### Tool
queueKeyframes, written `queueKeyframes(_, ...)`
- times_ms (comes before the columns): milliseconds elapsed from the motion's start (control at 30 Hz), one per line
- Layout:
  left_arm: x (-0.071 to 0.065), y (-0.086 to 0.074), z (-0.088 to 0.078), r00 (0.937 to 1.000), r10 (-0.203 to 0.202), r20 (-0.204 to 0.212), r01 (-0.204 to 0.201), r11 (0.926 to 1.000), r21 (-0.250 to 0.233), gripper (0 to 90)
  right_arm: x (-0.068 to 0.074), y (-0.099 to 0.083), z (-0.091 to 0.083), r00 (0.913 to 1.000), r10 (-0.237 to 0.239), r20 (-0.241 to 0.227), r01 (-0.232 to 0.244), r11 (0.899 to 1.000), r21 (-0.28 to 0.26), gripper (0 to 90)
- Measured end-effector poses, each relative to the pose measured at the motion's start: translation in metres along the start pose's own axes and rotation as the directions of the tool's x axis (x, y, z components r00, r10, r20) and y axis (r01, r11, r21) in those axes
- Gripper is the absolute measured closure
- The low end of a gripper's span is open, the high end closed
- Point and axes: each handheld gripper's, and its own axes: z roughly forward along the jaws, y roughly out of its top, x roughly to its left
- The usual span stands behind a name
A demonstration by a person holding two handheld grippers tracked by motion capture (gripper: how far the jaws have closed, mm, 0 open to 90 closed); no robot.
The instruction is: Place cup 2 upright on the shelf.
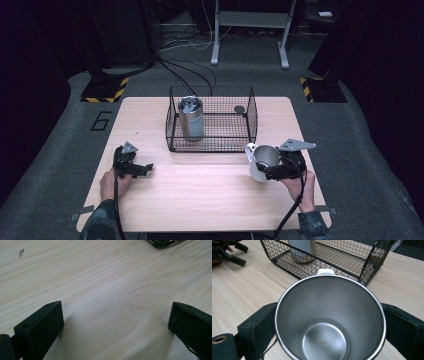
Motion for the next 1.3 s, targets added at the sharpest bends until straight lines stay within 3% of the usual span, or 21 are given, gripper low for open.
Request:
queueKeyframes(500, 0.0, 0.0, 0.0, 1.0, 0.001, 0.0, -0.001, 1.0, 0.0, 0.0, 0.015, 0.025, 0.007, 0.9989, -0.027, -0.039, 0.027, 1.0, -0.015, 5.7)
queueKeyframes(867, 0.0, 0.0, 0.0, 1.0, 0.004, 0.002, -0.004, 1.0, 0.004, 0.0, 0.017, 0.042, 0.009, 0.9963, -0.041, -0.076, 0.039, 0.999, -0.029, 5.7)
queueKeyframes(1300, 0.0, 0.0, 0.0, 1.0, 0.0, 0.0, 0.0, 1.0, -0.002, 0.0, 0.019, 0.063, 0.009, 0.9946, -0.066, -0.08, 0.063, 0.997, -0.034, 5.7)
